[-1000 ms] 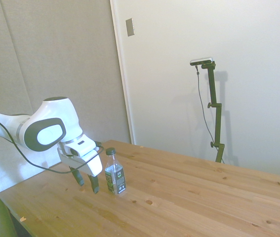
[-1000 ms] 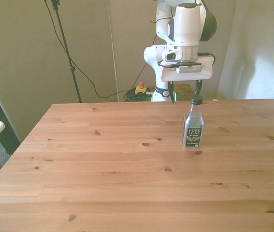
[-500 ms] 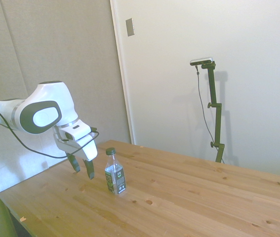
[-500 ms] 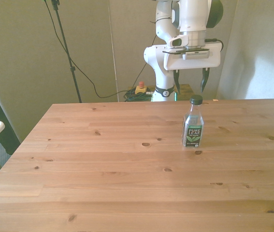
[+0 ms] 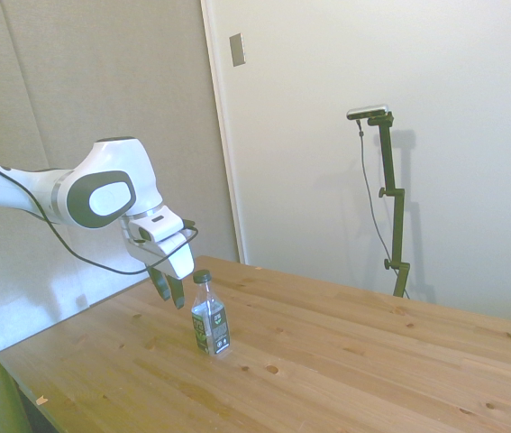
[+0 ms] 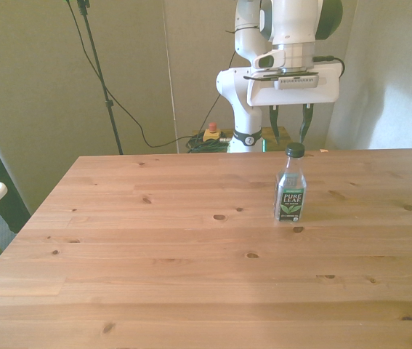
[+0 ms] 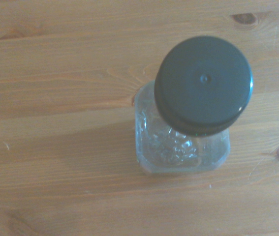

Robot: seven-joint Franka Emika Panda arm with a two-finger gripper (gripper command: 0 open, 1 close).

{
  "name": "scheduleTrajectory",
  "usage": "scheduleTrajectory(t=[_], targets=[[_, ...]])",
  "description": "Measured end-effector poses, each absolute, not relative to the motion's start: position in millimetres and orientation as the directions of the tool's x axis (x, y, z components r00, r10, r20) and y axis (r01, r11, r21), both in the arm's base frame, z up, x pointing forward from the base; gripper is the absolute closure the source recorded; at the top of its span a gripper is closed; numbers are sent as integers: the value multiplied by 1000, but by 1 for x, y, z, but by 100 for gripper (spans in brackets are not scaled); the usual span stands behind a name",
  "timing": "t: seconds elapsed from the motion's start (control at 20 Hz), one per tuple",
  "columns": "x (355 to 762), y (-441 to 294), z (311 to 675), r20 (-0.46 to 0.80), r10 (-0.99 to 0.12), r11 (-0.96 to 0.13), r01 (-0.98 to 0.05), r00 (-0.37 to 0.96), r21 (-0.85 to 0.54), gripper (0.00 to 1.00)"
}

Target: Knock down the bottle

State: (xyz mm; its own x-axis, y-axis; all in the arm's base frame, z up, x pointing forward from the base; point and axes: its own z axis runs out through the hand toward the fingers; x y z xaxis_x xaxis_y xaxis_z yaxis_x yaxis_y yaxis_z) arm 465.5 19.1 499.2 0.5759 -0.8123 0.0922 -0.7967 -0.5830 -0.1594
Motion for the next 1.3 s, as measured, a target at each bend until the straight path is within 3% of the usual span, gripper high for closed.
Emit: scheduleTrajectory(t=[0.45,0.85,1.3], targets=[[497,16,498,106,-841,-541,-827,531,-152,100],[561,17,517,162,-872,-487,-856,462,-175,100],[636,9,483,207,-893,-440,-873,400,-211,100]])
